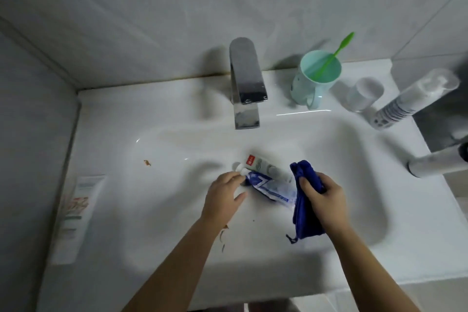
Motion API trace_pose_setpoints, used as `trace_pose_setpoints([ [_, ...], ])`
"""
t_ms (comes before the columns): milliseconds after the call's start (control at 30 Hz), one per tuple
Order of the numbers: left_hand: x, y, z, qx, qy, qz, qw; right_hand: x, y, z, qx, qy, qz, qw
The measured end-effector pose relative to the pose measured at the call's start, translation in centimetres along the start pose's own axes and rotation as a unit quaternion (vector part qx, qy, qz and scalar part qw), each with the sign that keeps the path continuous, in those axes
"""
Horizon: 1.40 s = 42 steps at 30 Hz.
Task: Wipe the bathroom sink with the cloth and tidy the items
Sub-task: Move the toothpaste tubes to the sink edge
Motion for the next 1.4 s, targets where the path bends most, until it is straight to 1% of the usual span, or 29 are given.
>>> trace_pose_setpoints([
  [67, -0.7, -1.3, 1.5, -0.040, -0.019, 0.016, 0.999, 0.8, -1.1, -0.5, 0.009, 0.000, 0.016, 1.000],
  [167, -2.1, -2.9, 3.4, -0.058, -0.063, 0.063, 0.994, 1.9, -2.2, 0.0, 0.000, 0.012, 0.037, 0.999],
  [233, -2.8, -3.8, 4.3, -0.070, -0.065, 0.092, 0.991, 2.5, -2.6, 0.6, -0.005, 0.021, 0.045, 0.999],
  [300, -3.3, -4.4, 5.1, -0.070, -0.075, 0.124, 0.987, 2.8, -2.7, 1.1, 0.000, 0.020, 0.048, 0.999],
  [433, -3.9, -5.2, 5.2, -0.048, -0.052, 0.140, 0.988, 3.0, -2.7, 1.2, 0.006, 0.014, 0.044, 0.999],
  [533, -4.0, -4.9, 4.8, -0.058, -0.049, 0.165, 0.983, 3.1, -2.4, 1.0, 0.011, 0.009, 0.045, 0.999],
  [700, -3.7, -3.5, 2.8, -0.066, -0.031, 0.146, 0.987, 2.3, -1.1, 0.7, 0.014, -0.032, 0.054, 0.998],
  [833, -3.1, -1.5, -0.4, -0.051, -0.022, 0.124, 0.991, 0.6, 1.0, 0.8, 0.020, -0.053, 0.029, 0.998],
  [933, -3.0, 0.7, -3.6, -0.019, -0.029, 0.085, 0.996, -1.0, 2.9, 1.3, 0.014, -0.070, 0.007, 0.997],
  [1000, -3.0, 2.4, -5.9, 0.018, -0.039, 0.056, 0.998, -1.9, 4.0, 2.2, 0.001, -0.087, -0.002, 0.996],
  [1133, -4.2, 6.1, -10.3, 0.100, -0.057, -0.012, 0.993, -4.2, 5.4, 5.1, -0.053, -0.103, -0.024, 0.993],
  [1267, -6.7, 7.9, -14.6, 0.194, -0.079, -0.075, 0.975, -6.5, 5.8, 8.5, -0.105, -0.111, -0.033, 0.988],
  [1400, -9.2, 6.5, -18.3, 0.274, -0.115, -0.143, 0.944, -8.6, 5.5, 11.7, -0.134, -0.107, -0.028, 0.985],
])
Point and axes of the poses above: each hand's wrist, its own y-axis away from the middle knuckle, its own z-axis out of the palm, x = y × z, the point moved 1 cm from there along -y, towards the middle knuckle, and after that the axes turned 8 degrees about z, right-handed, at the moved point
